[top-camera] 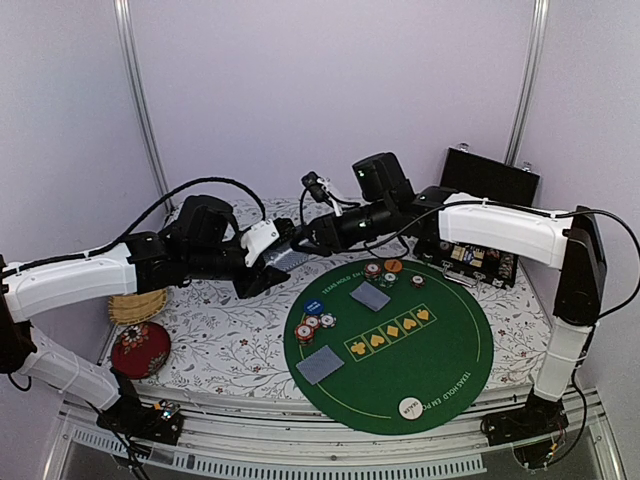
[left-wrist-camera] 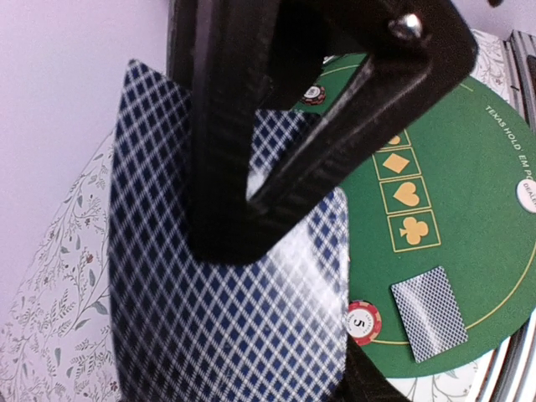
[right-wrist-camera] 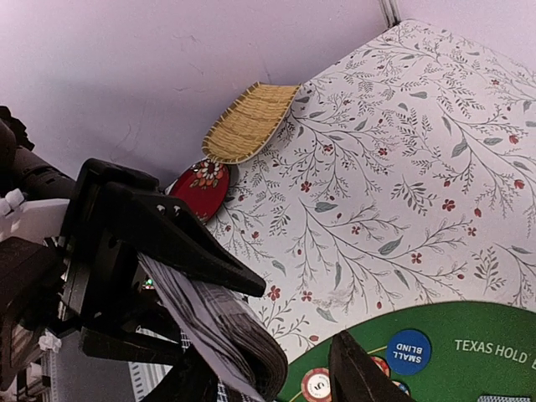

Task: Distribute texas hold em gaming equipment
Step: Pick up the poker card from the face-down deck piles, then distribute the poker card in the big blind area.

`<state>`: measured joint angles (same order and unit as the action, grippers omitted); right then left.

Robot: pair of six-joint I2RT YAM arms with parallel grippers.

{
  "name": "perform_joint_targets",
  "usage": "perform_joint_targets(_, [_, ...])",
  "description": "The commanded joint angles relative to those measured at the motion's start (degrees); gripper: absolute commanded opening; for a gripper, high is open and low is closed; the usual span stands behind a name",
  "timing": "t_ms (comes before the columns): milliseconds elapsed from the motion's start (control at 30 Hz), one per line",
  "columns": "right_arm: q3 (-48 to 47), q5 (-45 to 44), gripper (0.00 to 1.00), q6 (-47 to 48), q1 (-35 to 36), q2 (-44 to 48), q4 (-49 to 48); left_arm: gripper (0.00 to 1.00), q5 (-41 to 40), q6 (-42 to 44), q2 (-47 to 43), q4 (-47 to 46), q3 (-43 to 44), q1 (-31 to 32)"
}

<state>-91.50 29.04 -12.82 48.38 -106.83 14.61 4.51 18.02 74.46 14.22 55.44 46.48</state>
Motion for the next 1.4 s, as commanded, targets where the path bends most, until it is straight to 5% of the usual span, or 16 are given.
perform_joint_targets(0, [0.82, -3.27, 0.43, 0.73, 0.05, 3.03, 2.23, 0.48, 0.52, 0.84, -1.33, -1.43, -0.33, -0.3])
perform_joint_targets(367, [0.71, -8.12, 0.05, 2.39, -0.02, 7.18, 7.4, 0.47, 0.5, 0.8, -1.27, -1.41, -0.32, -0.3])
perform_joint_targets(733, [0.74, -8.47, 0.02, 1.52, -1.29, 14.15, 9.43, 0.47, 0.56, 0.74, -0.98, -1.45, -0.33, -0.28])
perform_joint_targets(900, [10.21, -9.21, 0.02, -10.69, -6.99, 22.91, 0.61, 0.47, 0.59, 0.72, -1.22, -1.43, -0.24, -0.29])
perform_joint_targets(1067, [31.93, -18.68, 0.02, -27.74, -11.66, 30.34, -13.31, 0.48, 0.99, 0.61, -1.29, -1.39, -0.18, -0.32])
perform_joint_targets(1367, [54.35, -29.34, 0.02, -56.9, -11.94, 27.05, -38.07, 0.48, 1.16, 0.54, -1.2, -1.36, -0.15, -0.26])
